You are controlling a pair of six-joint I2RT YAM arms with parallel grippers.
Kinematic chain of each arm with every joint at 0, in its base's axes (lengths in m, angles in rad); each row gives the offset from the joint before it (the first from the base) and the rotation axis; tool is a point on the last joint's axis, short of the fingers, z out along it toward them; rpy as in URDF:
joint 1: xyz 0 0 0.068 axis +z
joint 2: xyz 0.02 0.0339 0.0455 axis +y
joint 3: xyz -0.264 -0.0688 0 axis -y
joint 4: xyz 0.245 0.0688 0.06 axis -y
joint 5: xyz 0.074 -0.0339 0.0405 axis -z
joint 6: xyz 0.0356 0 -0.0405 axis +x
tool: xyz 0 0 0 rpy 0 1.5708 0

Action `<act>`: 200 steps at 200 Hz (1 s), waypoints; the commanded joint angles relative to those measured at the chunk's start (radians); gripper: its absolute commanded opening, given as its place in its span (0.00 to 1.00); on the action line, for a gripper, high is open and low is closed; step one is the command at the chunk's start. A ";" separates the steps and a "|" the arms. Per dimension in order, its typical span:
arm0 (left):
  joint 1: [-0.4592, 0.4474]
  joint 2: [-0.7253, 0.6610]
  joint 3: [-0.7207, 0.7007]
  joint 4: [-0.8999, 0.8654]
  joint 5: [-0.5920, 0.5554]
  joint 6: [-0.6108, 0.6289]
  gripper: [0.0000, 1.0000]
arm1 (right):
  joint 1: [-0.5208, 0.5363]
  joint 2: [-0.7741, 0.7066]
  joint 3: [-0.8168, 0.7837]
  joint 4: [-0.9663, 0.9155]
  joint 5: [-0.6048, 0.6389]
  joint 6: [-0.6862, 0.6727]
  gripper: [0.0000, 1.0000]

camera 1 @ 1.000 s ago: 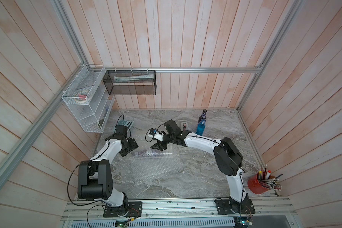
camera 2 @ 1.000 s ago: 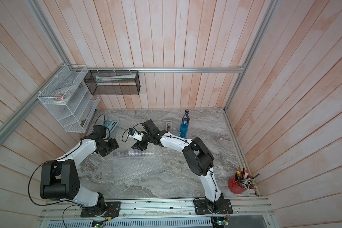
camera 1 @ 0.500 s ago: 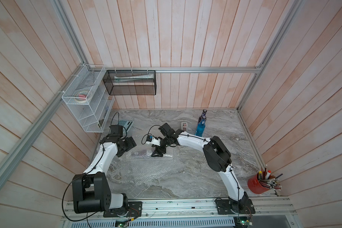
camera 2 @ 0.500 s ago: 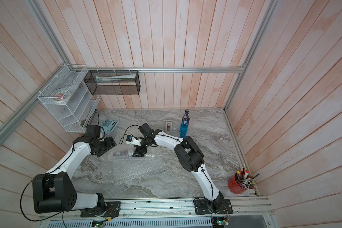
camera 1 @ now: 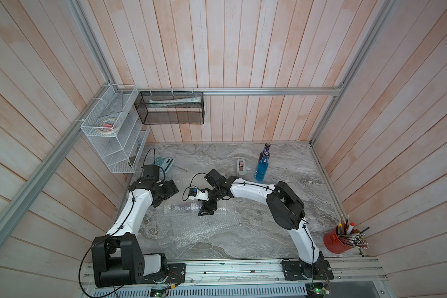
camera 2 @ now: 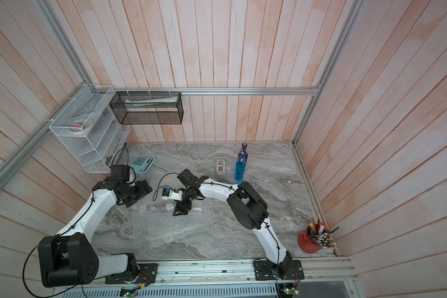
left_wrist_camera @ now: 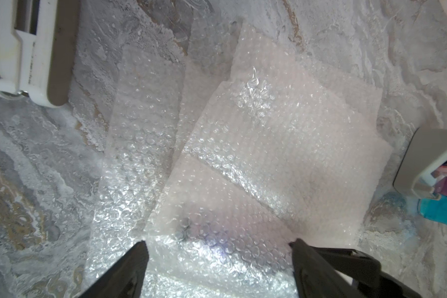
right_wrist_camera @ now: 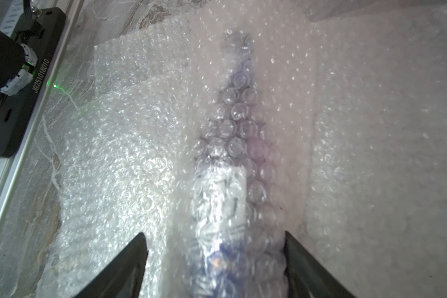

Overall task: Wrap wine bottles in bubble wrap
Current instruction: Wrap the wine bottle in bubble wrap.

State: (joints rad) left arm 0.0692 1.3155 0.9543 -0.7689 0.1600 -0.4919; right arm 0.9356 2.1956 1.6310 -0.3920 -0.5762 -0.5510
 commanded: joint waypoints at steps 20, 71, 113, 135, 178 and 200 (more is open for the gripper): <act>0.004 -0.031 -0.040 -0.020 0.016 0.007 0.90 | 0.029 -0.106 -0.091 0.074 0.007 0.031 0.81; 0.003 -0.061 -0.061 -0.038 0.037 -0.007 0.90 | 0.055 -0.113 -0.134 0.084 0.005 0.048 0.80; 0.003 -0.107 -0.111 -0.063 0.034 -0.014 0.90 | 0.054 -0.071 -0.130 0.077 0.033 0.041 0.80; 0.003 -0.121 -0.124 -0.069 0.032 -0.012 0.90 | 0.052 -0.050 -0.129 0.076 0.037 0.043 0.80; 0.003 -0.120 -0.132 -0.063 0.038 -0.009 0.90 | 0.034 -0.025 -0.106 0.087 0.009 0.065 0.80; 0.003 -0.114 -0.128 -0.058 0.044 -0.007 0.90 | 0.028 -0.016 -0.094 0.090 -0.016 0.079 0.80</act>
State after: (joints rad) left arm 0.0692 1.2034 0.8337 -0.8268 0.1856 -0.5007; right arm 0.9680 2.1460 1.5124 -0.2676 -0.5430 -0.5030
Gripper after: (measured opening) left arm 0.898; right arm 0.801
